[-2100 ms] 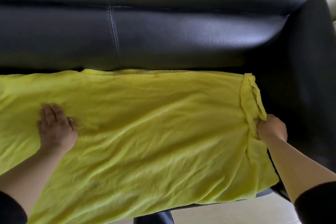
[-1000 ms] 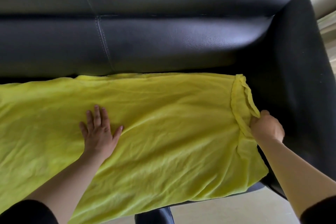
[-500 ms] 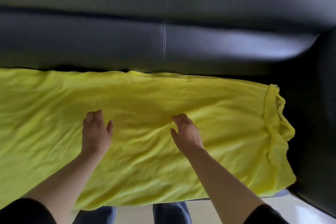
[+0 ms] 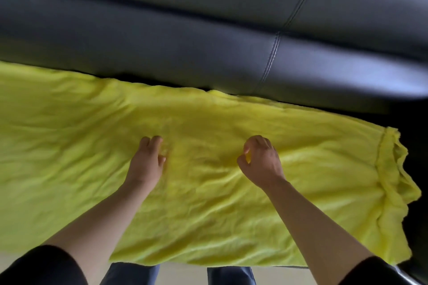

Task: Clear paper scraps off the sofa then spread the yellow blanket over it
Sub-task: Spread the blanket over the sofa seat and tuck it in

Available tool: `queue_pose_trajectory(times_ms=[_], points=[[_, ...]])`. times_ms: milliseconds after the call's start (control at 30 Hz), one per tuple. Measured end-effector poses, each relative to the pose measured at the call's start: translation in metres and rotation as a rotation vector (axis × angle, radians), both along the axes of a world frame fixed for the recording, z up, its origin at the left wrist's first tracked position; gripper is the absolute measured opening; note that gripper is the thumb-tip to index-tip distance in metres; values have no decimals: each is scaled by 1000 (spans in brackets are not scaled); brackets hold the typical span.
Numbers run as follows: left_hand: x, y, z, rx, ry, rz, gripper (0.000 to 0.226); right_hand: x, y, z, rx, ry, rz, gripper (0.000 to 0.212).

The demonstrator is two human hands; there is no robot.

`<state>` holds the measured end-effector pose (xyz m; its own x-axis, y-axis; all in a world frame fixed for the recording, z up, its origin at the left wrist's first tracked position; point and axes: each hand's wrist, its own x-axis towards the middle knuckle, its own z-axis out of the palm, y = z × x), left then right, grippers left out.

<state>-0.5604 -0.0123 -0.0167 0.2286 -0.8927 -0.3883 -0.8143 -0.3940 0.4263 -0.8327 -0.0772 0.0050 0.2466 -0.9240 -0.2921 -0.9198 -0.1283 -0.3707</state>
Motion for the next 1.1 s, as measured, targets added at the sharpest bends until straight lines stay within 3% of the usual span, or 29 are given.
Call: queue_pose_trajectory(times_ms=[167, 300, 400, 467, 533, 667, 867, 1000, 1100], points=[[22, -11, -7, -4, -98, -64, 67, 44, -57, -1, 10, 33, 78, 49], [28, -16, -14, 19, -79, -127, 80, 85, -97, -8, 17, 140, 194, 60], [31, -25, -13, 100, -56, -144, 85, 95, -103, -15, 33, 278, 252, 56], [33, -30, -13, 153, -34, -146, 89, 97, -104, -19, 0, 295, 250, 41], [34, -33, -14, 174, -21, -150, 92, 98, -102, -20, -81, 258, 256, 29], [33, -33, -16, 168, -23, -145, 92, 93, -95, -12, -232, 60, 241, 25], [31, -31, -16, 170, -25, -128, 88, 90, -94, 0, 361, -168, 49, 26], [30, -31, -15, 159, -17, -123, 92, 93, -107, -9, 282, 141, 13, 61], [31, -30, -17, 157, -23, -126, 93, 98, -112, -13, 285, 276, 54, 47]])
